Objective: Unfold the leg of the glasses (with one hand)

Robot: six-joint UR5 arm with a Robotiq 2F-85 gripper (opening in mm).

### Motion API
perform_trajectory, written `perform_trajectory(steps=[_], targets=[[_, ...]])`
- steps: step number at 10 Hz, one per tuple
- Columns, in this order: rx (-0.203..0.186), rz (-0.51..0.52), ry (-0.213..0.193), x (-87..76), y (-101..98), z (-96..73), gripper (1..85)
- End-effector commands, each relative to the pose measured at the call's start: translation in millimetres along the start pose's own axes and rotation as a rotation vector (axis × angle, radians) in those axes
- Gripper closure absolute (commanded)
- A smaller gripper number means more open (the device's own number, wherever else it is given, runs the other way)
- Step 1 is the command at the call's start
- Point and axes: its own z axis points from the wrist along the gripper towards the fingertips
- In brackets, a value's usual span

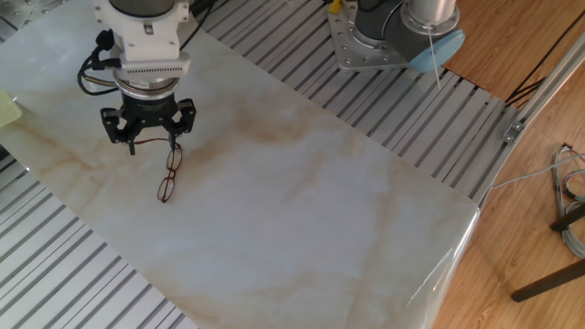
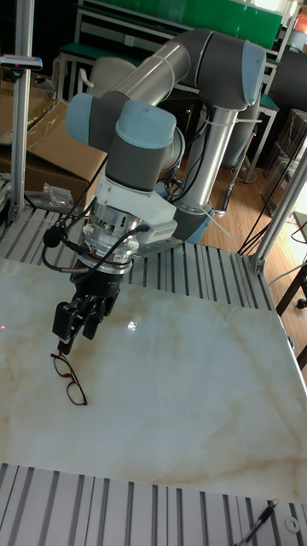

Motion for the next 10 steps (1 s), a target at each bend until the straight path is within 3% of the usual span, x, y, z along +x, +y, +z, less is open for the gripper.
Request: perform_trajectory(steps=[1,4,5,7,10], targets=[[-0.030,0.072,-0.013,-5.4,5.7,-6.8,24.7],[-0.027,0.125,-0.029,-9.6,4.6,-6.8,25.3],[-0.043,0.174,-0.028,-9.9,8.6,-7.0,25.3],[-0.031,0.200,-0.026,-10.9,4.4,-5.4,26.3],[-0.022,0.180,-0.043,-32.2,-12.1,29.1,27.0]])
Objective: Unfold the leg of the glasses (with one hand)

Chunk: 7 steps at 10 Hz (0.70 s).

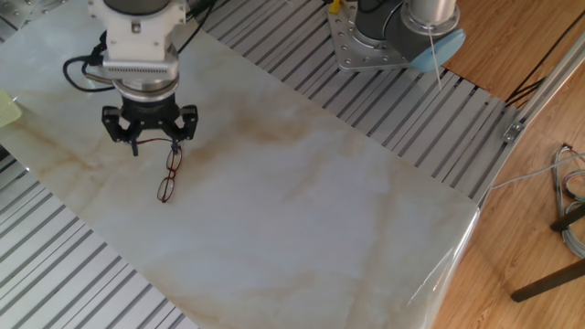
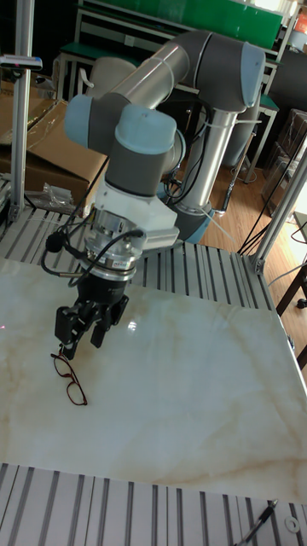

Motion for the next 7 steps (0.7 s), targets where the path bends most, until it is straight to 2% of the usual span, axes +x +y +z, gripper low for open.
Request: perform_trajectory(steps=[1,5,7], targets=[[0.009,0.011,-0.022,-18.2,-8.2,29.3,27.0],[0.008,0.048,-0.010,-15.2,-4.5,30.3,27.3],[0.013,0.050,-0.029,-19.7,-5.9,33.0,27.7]])
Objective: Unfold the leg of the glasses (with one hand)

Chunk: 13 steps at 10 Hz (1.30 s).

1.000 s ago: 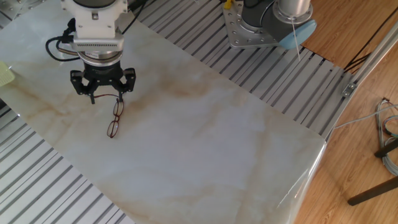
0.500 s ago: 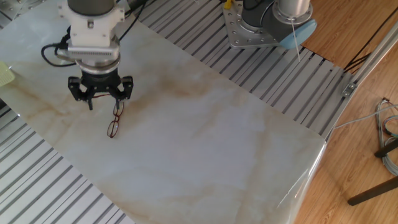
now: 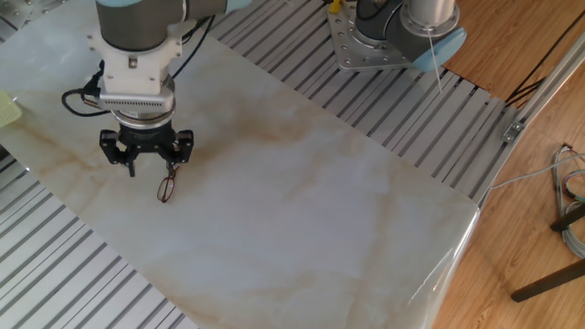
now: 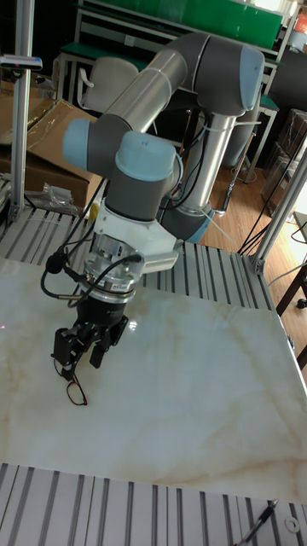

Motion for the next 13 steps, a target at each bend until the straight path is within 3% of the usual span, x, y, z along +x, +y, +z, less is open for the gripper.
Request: perform_trajectory(steps=[1,3,5,7,8,9,13], targets=[[0.000,0.023,-0.035,-8.0,-1.4,12.8,28.0],[-0.003,0.025,-0.048,-8.8,3.3,22.6,28.0],[0.000,0.046,-0.009,5.0,4.1,19.8,30.7],[-0.037,0.058,0.007,8.9,13.7,19.7,34.0],[-0.037,0.057,0.007,8.9,13.7,19.7,37.7],[-0.049,0.064,-0.002,9.9,20.0,29.4,40.3],[-0.036,0.064,0.002,37.7,28.0,39.4,41.3]])
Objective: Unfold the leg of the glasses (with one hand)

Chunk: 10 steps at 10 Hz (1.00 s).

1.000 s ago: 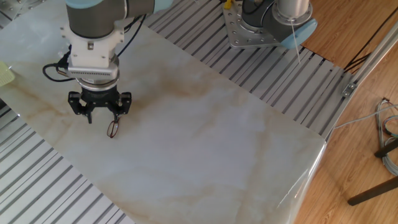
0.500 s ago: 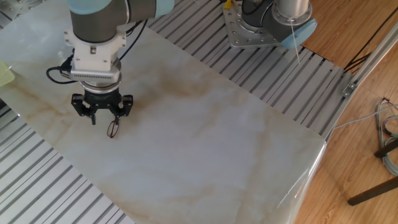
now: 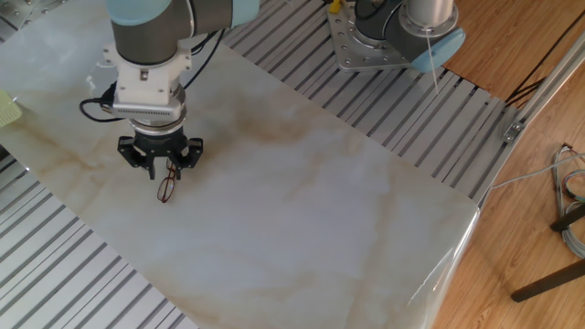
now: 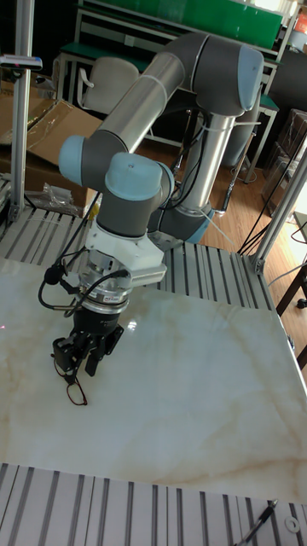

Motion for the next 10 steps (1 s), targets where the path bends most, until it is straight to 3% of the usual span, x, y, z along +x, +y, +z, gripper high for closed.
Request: perform_trajectory(steps=[1,10], targets=[[0.006,0.016,-0.005,13.3,2.2,4.9,41.3],[0.015,0.011,-0.013,14.4,3.7,15.5,47.7]])
